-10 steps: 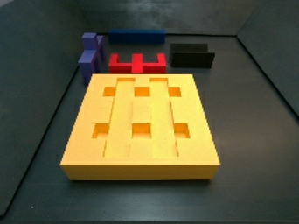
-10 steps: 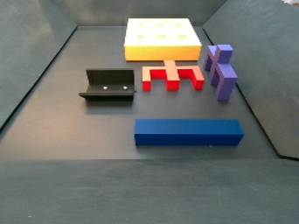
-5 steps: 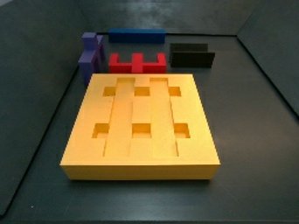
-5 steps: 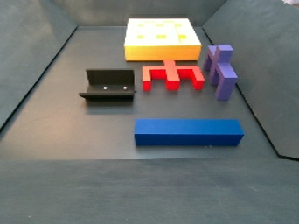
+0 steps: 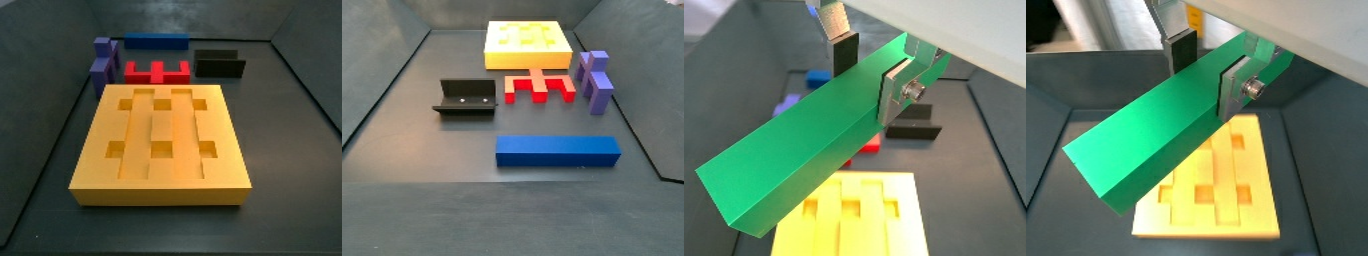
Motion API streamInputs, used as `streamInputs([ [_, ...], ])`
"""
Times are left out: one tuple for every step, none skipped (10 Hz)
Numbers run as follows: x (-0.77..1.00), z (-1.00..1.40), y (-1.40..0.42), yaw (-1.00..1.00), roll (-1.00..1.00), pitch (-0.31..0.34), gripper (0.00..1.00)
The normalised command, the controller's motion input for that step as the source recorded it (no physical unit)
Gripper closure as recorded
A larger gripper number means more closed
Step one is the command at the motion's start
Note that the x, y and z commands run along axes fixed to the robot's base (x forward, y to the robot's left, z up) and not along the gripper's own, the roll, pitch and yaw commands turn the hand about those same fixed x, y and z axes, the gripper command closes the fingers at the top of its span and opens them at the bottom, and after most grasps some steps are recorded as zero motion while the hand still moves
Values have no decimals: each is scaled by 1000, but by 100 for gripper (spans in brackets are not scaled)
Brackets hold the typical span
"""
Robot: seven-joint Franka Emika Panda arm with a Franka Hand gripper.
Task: Pick up the green object. Move up. Move to above the board. Insert the green object.
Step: Move to above the board.
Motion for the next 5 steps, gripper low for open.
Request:
streamInputs([
  [123, 57, -329, 1000, 11, 127, 100],
  [83, 40, -184, 1000, 11, 127, 100],
  [51, 36, -123, 1000, 17, 132, 100],
  [55, 25, -83, 1000, 20, 145, 100],
  [62, 26, -65, 1000, 24, 166, 100],
])
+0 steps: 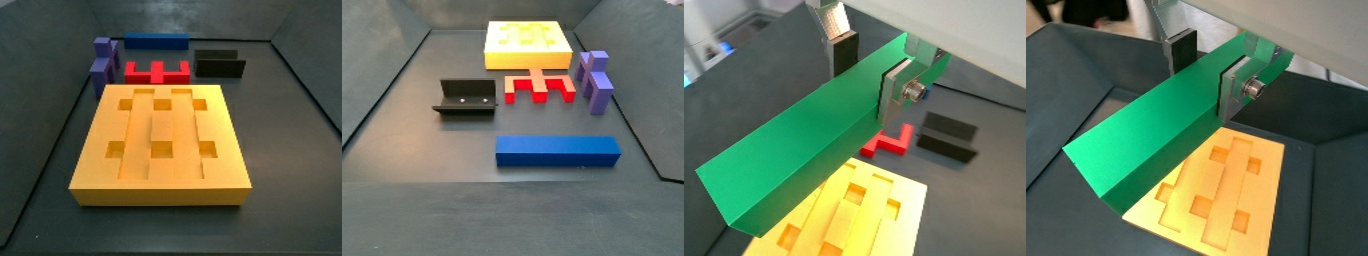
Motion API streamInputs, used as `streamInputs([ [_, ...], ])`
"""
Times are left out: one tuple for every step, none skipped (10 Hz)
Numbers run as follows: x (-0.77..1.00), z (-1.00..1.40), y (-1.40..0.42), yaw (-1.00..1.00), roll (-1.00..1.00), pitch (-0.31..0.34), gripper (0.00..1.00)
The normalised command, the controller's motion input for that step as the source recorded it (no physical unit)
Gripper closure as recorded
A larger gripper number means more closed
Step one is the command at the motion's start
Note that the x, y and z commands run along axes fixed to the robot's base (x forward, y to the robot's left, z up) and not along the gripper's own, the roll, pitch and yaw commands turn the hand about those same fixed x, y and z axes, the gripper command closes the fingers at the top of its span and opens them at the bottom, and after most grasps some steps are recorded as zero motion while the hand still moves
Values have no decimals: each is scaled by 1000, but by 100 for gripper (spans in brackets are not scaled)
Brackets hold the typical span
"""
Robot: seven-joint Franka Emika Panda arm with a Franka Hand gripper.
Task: Pick up the green object. Move up. Move to above the board. Insert the green object.
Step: Move to above the board, then insert the green object.
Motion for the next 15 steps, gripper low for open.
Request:
streamInputs([
  [68, 30, -49, 1000, 33, 207, 100],
  [70, 33, -43, 1000, 45, 249, 100],
  [72, 33, -37, 756, 50, 246, 100],
  [68, 28, -34, 516, 50, 210, 100],
  [67, 28, -31, 383, 48, 183, 100],
  [-89, -391, 0, 0, -157, -69, 100],
  [-109, -626, 0, 0, -221, -123, 100],
  [-109, -637, 0, 20, -236, -114, 100],
  [-89, -637, 0, 57, -240, -104, 100],
  [-106, -623, 0, 60, -253, -91, 100],
  [-106, -643, 0, 63, -241, -89, 100],
  [-149, -760, 60, 57, -189, -87, 100],
  [-169, -854, 0, 31, -39, -190, 100],
  [-157, -866, -69, 0, 36, -213, 100],
  [-191, -909, -51, 63, 67, -189, 100],
])
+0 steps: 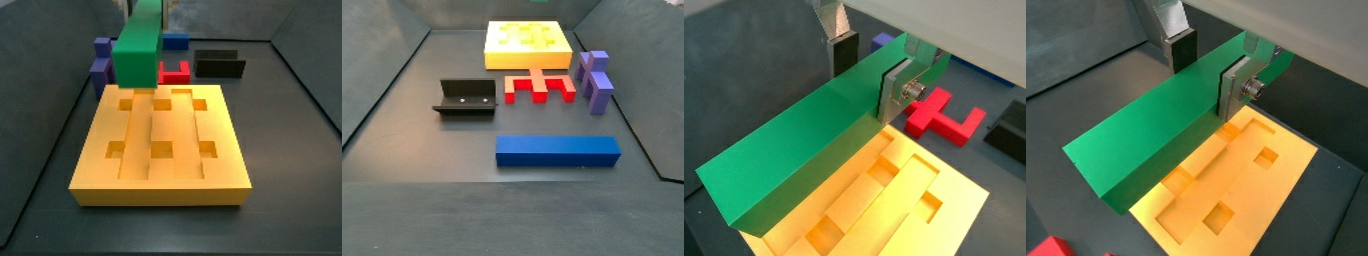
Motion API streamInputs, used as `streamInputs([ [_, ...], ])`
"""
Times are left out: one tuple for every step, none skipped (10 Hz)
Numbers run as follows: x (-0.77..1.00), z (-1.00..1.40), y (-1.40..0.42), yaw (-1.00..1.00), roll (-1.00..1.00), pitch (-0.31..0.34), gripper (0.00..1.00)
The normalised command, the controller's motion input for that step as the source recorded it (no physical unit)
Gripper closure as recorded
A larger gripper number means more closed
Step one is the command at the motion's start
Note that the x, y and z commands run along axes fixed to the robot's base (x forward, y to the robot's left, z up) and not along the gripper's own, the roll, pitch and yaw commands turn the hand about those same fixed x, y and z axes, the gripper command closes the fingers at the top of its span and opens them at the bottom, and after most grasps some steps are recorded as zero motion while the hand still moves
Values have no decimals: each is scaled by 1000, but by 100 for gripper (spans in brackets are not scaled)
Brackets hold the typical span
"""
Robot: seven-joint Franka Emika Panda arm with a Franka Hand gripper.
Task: Pick up the green object. Move up. Move to above the board. Insert the green object.
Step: Insert the green object.
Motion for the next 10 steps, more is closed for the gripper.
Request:
streamInputs([
  [-123, -820, -220, 0, 31, -233, 100],
  [-109, -809, -211, 0, 57, -236, 100],
  [-3, -803, -251, 0, 103, -227, 100],
  [43, -757, -257, 0, 203, -140, 100],
  [131, -603, -169, 0, 373, 0, 100],
  [123, -540, -123, 20, 406, 0, 100],
  [77, -523, -106, 46, 399, 0, 100],
  [0, -366, -97, 0, 171, 0, 100],
  [0, -446, -6, 29, 106, -14, 100],
  [0, -351, 0, 57, 89, 0, 100],
])
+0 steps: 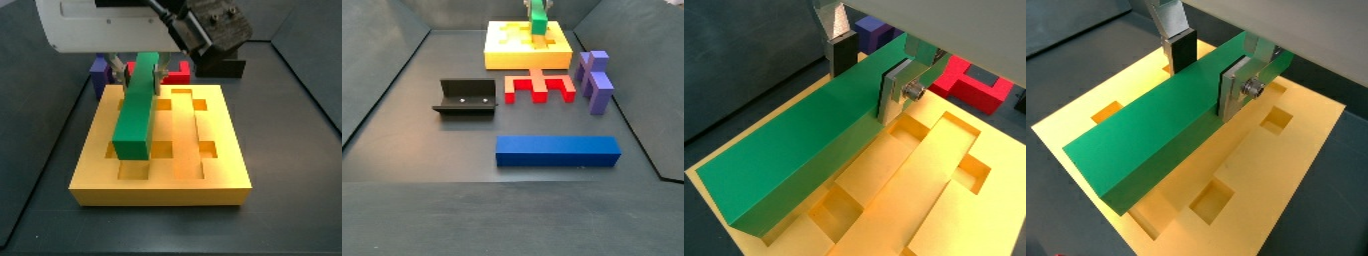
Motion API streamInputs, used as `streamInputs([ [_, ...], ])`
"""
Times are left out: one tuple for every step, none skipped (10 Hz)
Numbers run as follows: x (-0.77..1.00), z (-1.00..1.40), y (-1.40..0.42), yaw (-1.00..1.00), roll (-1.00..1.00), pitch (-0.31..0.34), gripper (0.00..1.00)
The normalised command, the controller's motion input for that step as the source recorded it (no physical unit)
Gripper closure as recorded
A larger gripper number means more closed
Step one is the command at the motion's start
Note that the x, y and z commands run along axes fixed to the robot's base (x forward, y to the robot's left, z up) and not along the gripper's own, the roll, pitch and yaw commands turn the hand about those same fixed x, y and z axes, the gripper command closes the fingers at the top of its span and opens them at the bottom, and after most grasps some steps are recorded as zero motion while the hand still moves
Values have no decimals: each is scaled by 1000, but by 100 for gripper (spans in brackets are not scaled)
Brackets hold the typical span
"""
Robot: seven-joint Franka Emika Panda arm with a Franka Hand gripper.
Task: Pick up the green object. Move up. Move to above the board. Insert the green object.
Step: Insert the green object.
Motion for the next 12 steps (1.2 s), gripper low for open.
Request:
streamInputs([
  [0, -283, -31, 51, 61, 0, 100],
  [0, -249, -20, 46, 0, -11, 100],
  [-71, -191, -29, 129, -103, -53, 100],
  [-109, -200, -11, 117, -73, -61, 100],
  [-26, -206, -9, 140, -17, -47, 100],
  [0, -254, -34, 194, -74, -36, 100],
  [0, -206, -51, 154, -3, -33, 100],
  [0, -183, -109, 83, 0, -17, 100],
  [-3, -229, -57, 114, 0, -14, 100],
  [0, -203, -57, 109, 0, -17, 100],
  [0, -180, -20, 86, 0, -7, 100],
  [0, -151, -6, 71, 0, 0, 100],
])
